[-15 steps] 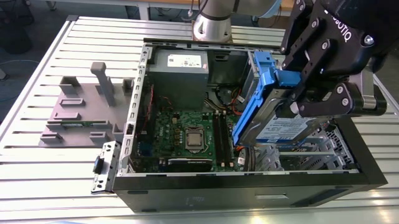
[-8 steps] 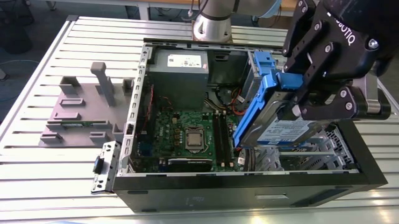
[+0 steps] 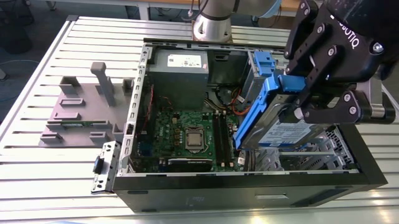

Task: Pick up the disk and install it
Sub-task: 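Pick up the disk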

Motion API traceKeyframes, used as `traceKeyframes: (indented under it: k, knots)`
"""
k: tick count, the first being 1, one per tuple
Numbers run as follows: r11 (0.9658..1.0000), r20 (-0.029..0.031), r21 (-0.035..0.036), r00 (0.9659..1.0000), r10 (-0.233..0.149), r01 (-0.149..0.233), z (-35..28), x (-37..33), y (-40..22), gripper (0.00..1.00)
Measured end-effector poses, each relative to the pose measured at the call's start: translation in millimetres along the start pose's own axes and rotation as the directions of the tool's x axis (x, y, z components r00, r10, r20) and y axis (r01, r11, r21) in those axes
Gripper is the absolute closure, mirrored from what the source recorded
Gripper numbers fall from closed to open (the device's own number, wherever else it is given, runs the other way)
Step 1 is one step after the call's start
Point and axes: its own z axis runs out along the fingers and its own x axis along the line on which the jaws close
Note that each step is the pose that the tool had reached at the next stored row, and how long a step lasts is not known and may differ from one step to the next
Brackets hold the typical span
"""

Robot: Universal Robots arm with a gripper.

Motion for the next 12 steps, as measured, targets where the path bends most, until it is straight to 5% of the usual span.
traceKeyframes:
  k: [12]
  knots:
    - [1.0, 0.0, -0.0004, 1.0, 0.0, 0.0, -0.3, 0.3, -8.6, 0.63]
